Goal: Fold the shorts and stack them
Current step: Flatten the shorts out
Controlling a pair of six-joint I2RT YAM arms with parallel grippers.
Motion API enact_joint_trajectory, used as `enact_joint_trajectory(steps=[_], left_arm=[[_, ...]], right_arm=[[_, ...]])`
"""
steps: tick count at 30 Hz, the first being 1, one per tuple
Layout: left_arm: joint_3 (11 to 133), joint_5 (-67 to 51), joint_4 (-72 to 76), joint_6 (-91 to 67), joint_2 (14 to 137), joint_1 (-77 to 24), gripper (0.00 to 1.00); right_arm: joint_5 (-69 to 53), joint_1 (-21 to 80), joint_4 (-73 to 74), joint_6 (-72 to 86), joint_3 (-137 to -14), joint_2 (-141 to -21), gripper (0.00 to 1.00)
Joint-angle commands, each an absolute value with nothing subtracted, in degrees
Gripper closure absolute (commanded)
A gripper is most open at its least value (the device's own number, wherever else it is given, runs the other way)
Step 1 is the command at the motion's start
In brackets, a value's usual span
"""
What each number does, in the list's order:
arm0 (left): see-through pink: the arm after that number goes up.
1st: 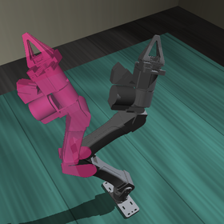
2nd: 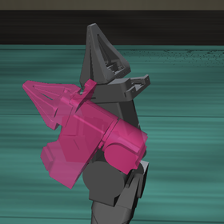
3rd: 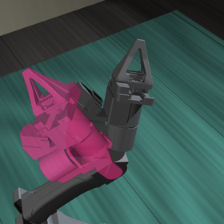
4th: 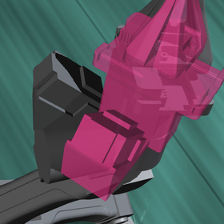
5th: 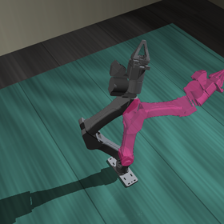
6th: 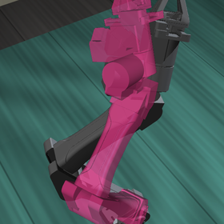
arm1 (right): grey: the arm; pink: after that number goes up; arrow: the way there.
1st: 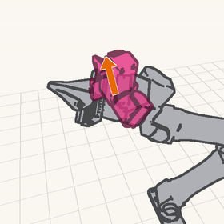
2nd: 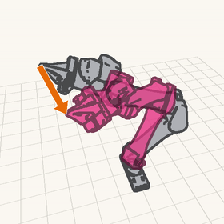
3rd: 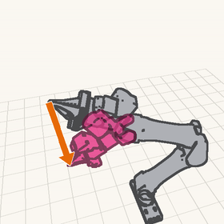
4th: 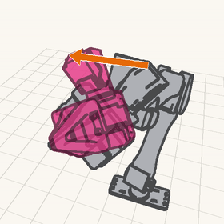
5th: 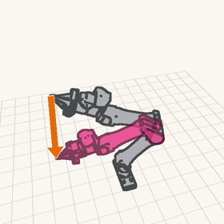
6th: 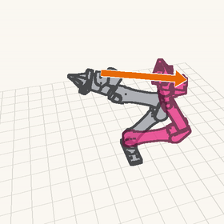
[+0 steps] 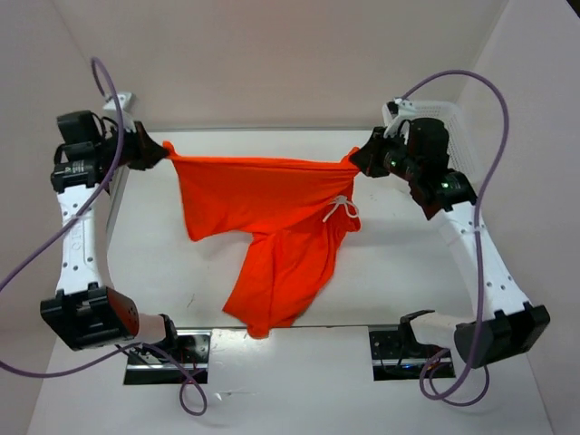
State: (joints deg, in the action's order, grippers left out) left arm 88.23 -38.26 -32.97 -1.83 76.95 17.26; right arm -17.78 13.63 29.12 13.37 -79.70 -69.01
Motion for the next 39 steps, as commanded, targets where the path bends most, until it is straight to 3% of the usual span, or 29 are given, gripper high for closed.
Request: enact_joint_trajectory(steps=[1, 7, 15, 22, 29, 30, 33, 34, 36, 37, 39], left_arm=[[85.09, -31.56, -29.62, 0.0, 76.11, 16.97, 1.0], [79.72, -29.97, -28.92, 0.0, 82.26, 15.73, 1.0], [85.06, -30.5, -28.39, 0.0, 92.01, 13.8, 1.0], [95.6, -29.89, -27.86, 0.0, 102.71, 11.69, 1.0], [117.58, -23.66, -28.39, 0.0, 119.34, 7.49, 1.0], [119.16, -23.12, -28.39, 0.0, 121.01, 6.69, 1.0], [123.39, -19.79, -28.39, 0.0, 126.99, 4.75, 0.99], [124.27, -18.64, -28.39, 0.0, 129.44, 4.05, 0.98], [126.55, -14.62, -28.39, 0.0, 131.56, 4.04, 0.92], [127.26, -13.46, -28.39, 0.0, 133.23, 4.04, 0.84], [129.19, -12.83, -28.39, 0.0, 134.38, 4.04, 0.42]], right_arm=[[-9.76, 12.48, 18.13, 12.57, -75.52, -70.57, 1.0], [-8.09, 12.48, 9.95, 13.62, -66.2, -74.44, 1.0], [-2.82, 12.48, 3.61, 14.24, -62.75, -78.74, 1.0], [2.8, 12.48, 3.08, 14.24, -75.65, -91.3, 1.0], [10.89, 12.48, 8.61, 15.9, -94.2, -109.49, 1.0], [12.38, 12.48, 9.14, 16.87, -97.79, -112.9, 0.96], [15.45, 12.48, 10.63, 17.58, -104.29, -117.23, 0.7], [16.51, 12.48, 10.63, 17.58, -105.81, -119.94, 0.49], [18.18, 12.48, 10.63, 17.58, -110.27, -122.42, 0.3], [19.59, 12.48, 10.63, 17.58, -111.61, -124.78, 0.19], [20.21, 12.48, 10.63, 17.58, -115.29, -126.38, 0.11]])
